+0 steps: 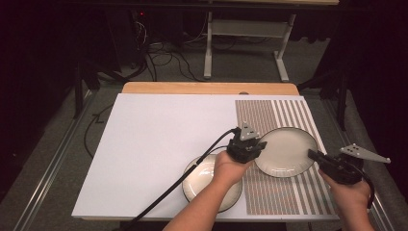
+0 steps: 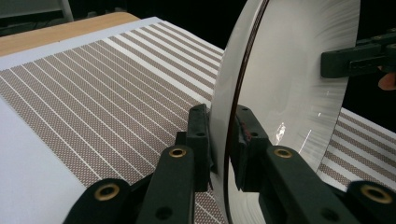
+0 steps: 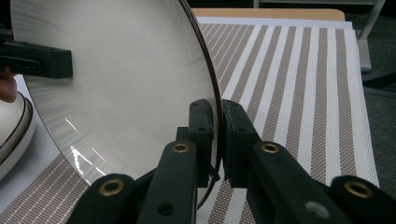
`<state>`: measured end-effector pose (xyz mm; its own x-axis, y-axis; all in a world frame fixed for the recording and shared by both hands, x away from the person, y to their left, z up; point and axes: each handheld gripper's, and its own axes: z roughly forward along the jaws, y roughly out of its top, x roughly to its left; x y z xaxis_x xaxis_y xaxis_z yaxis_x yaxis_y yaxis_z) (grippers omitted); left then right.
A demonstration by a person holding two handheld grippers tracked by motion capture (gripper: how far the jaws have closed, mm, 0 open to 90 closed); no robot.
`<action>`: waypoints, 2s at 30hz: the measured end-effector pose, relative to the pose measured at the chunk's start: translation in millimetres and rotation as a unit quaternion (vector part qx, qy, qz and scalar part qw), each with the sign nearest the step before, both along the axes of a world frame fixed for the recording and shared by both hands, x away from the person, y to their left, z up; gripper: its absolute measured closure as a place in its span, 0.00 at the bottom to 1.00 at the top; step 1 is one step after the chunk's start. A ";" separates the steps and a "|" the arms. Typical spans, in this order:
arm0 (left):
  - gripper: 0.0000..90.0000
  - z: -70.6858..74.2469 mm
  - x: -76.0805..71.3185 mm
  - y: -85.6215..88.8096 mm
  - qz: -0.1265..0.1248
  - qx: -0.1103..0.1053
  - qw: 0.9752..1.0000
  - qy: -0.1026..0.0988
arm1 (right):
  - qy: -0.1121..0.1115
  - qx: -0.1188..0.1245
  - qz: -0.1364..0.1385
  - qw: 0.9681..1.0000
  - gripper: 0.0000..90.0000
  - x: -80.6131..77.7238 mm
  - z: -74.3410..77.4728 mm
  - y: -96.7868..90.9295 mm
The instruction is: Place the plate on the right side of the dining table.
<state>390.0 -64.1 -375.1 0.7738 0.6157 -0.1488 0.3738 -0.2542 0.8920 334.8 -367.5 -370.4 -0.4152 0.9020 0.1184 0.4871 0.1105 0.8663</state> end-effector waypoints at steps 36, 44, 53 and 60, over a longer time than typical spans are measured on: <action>0.46 3.8 -13.1 46.7 0.039 0.013 0.998 -0.047 | 0.010 -0.024 -0.016 1.000 0.96 10.3 -6.2 4.1; 0.36 5.5 -25.4 100.1 0.061 0.000 0.997 -0.051 | 0.014 -0.029 -0.015 0.999 0.96 15.9 -5.4 4.8; 0.18 4.0 -44.6 163.0 0.094 -0.014 0.994 -0.061 | 0.019 -0.035 -0.016 0.999 0.96 20.5 -4.6 5.7; 0.01 2.1 -61.6 215.1 0.133 -0.012 0.988 -0.073 | 0.027 -0.040 -0.024 0.999 0.95 24.9 -5.6 8.0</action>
<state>328.4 151.0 -372.9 0.5990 0.7981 -0.0649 0.2918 -0.1420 0.9459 359.7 -359.5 -376.0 -0.3656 0.9284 0.0667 0.5394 0.1529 0.8280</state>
